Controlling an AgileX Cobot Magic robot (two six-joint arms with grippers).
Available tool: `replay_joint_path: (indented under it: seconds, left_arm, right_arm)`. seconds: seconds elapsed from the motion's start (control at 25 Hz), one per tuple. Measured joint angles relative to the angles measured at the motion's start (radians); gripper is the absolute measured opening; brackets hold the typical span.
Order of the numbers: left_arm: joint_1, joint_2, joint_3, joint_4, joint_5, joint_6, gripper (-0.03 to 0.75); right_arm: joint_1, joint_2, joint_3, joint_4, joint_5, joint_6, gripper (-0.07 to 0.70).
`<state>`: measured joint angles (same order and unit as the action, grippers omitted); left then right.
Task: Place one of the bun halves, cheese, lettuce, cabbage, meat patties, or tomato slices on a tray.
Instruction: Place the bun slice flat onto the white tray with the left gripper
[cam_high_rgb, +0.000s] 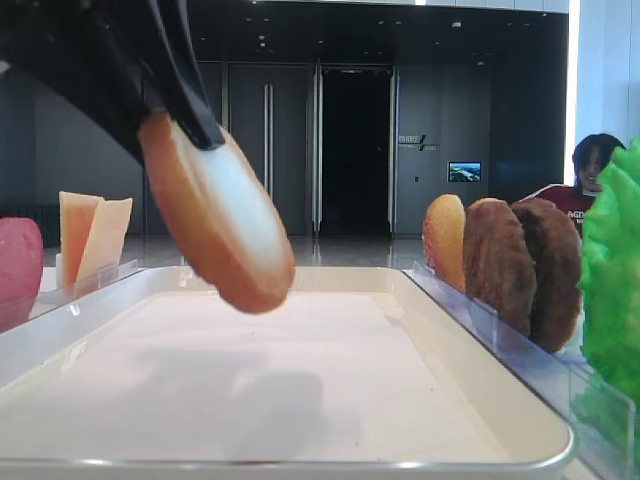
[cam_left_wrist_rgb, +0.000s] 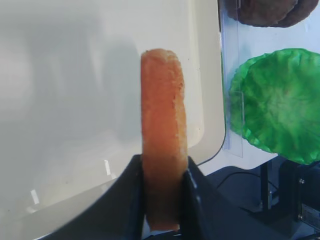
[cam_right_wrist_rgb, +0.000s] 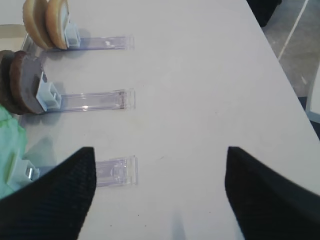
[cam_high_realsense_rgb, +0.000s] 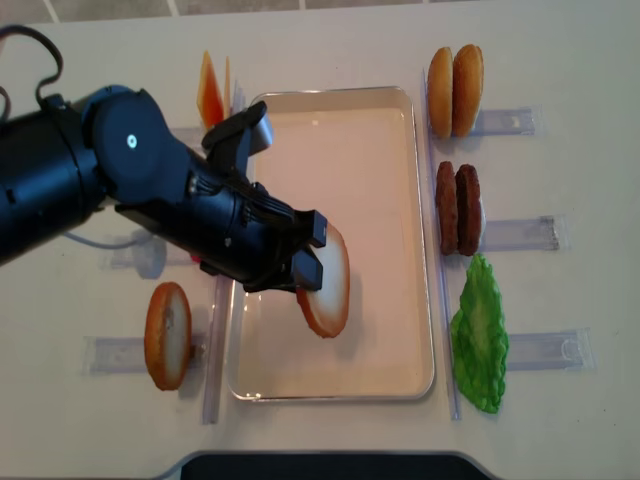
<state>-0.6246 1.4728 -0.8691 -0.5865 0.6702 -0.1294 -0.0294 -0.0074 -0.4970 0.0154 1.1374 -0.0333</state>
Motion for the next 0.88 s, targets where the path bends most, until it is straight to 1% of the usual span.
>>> replay_joint_path:
  seconds: [0.12,0.28,0.68,0.88]
  left_arm:
    - [0.0,0.032,0.028,-0.072,-0.033,0.072,0.141]
    - [0.002,0.075,0.037,-0.134,-0.057,0.129,0.141]
    - [0.002,0.142,0.037,-0.188,-0.11,0.178,0.141]
    - [0.002,0.164,0.037,-0.202,-0.11,0.186,0.14]
  right_arm:
    - [0.0,0.0,0.0,0.0,0.0,0.0,0.538]
    - [0.0,0.0,0.0,0.0,0.0,0.0,0.538]
    - [0.0,0.0,0.0,0.0,0.0,0.0,0.538]
    - [0.0,0.0,0.0,0.0,0.0,0.0,0.538]
